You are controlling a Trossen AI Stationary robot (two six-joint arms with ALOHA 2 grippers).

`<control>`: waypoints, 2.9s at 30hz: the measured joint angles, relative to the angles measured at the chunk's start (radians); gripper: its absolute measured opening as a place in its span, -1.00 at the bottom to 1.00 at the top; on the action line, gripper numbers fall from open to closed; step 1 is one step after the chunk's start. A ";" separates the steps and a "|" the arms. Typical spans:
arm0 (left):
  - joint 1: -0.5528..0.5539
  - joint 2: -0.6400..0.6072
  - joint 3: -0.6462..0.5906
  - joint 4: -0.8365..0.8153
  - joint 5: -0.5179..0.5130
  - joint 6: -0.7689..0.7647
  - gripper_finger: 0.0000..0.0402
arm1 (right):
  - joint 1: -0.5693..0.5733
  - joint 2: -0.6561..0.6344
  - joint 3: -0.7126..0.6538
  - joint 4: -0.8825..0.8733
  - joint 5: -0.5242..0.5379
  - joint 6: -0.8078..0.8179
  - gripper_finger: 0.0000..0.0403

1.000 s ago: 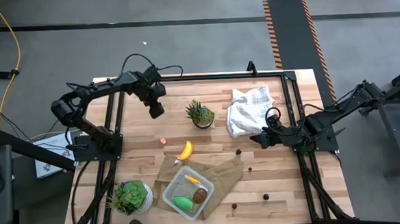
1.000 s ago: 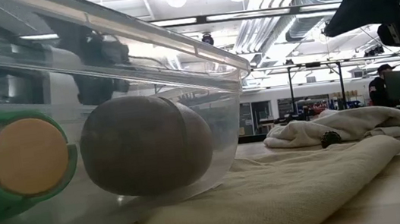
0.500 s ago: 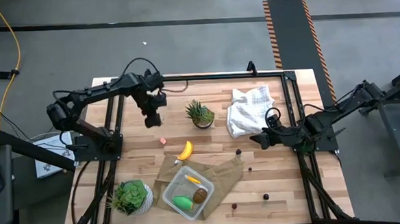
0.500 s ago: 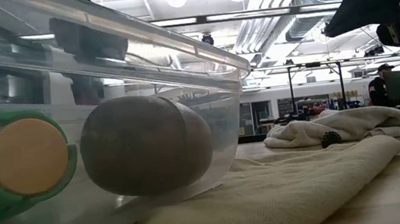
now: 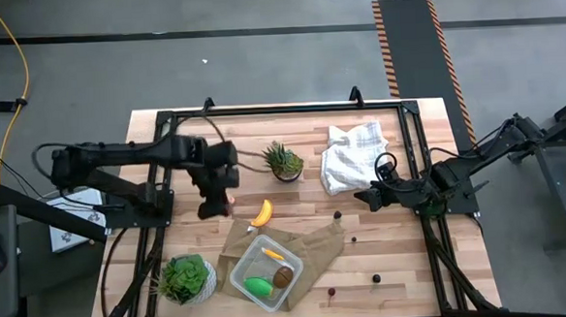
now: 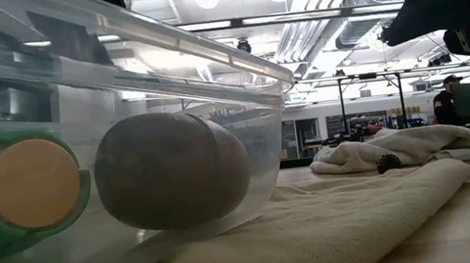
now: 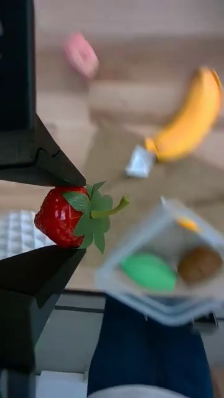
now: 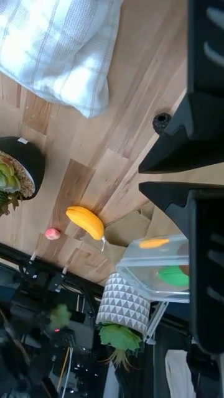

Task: Pick and placing Produce into tupperware
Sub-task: Put the strawberry into the container, then put the peach into the container

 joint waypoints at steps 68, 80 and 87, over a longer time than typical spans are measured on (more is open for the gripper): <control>-0.586 0.466 0.083 0.556 -0.506 -0.620 -0.08 | 0.001 0.094 0.000 0.035 -0.185 -0.157 -0.90; -0.585 0.465 0.135 0.516 -0.495 -0.642 0.06 | 0.001 0.093 0.000 0.037 -0.185 -0.176 -0.90; -0.563 0.465 0.291 0.327 -0.506 -0.623 -0.08 | 0.001 0.093 0.000 0.037 -0.185 -0.191 -0.90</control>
